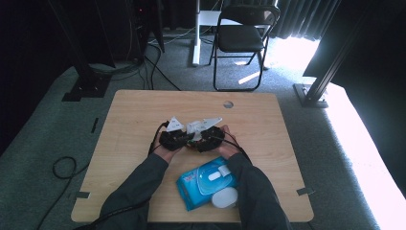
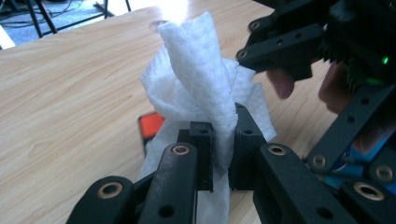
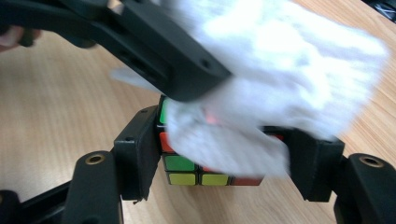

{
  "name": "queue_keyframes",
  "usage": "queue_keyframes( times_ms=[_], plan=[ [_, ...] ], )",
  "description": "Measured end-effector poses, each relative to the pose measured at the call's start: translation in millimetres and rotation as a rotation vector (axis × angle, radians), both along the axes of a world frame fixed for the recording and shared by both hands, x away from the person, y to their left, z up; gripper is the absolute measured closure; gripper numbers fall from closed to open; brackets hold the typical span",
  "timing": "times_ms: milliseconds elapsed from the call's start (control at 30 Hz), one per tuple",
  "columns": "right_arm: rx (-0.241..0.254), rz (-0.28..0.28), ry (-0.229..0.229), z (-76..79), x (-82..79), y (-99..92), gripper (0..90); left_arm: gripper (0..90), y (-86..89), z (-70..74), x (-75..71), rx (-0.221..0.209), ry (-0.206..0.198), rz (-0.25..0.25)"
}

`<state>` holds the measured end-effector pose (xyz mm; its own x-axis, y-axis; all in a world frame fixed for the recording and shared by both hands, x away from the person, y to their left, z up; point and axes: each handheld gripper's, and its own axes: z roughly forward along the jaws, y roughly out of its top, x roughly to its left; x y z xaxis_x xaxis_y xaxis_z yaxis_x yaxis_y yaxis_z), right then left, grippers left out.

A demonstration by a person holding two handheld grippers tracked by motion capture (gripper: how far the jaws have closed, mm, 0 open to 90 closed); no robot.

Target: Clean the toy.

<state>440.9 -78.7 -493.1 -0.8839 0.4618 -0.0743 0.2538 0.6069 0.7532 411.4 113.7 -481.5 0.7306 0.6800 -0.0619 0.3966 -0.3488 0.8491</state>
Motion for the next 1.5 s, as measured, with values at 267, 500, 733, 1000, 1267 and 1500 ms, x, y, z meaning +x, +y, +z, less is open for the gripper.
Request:
queue_keyframes(
  times_ms=[267,500,733,1000,1267,1500],
  plan=[
    [-0.003,-0.045,0.004,-0.9,2.3,-1.0,34.4,82.5,12.4,-5.3,-0.5,-0.003,0.009,0.025],
    [-0.006,-0.073,0.006,-0.9,3.6,-2.1,34.4,82.5,18.7,-8.8,-1.7,0.011,0.011,0.036],
    [0.016,-0.105,0.014,-0.3,5.5,-5.9,34.4,82.5,17.4,-14.5,-3.9,0.054,0.011,0.032],
    [0.023,-0.105,0.018,0.2,5.5,-6.3,34.4,82.5,14.2,-19.0,-5.1,0.071,0.007,0.035],
    [0.029,-0.124,0.016,0.7,6.3,-7.6,34.4,82.5,10.5,-24.7,-6.0,0.076,0.013,0.029],
    [0.070,-0.125,0.033,3.7,7.7,-10.4,34.5,82.6,3.0,-31.1,-9.0,0.094,0.025,0.010]
  ],
)
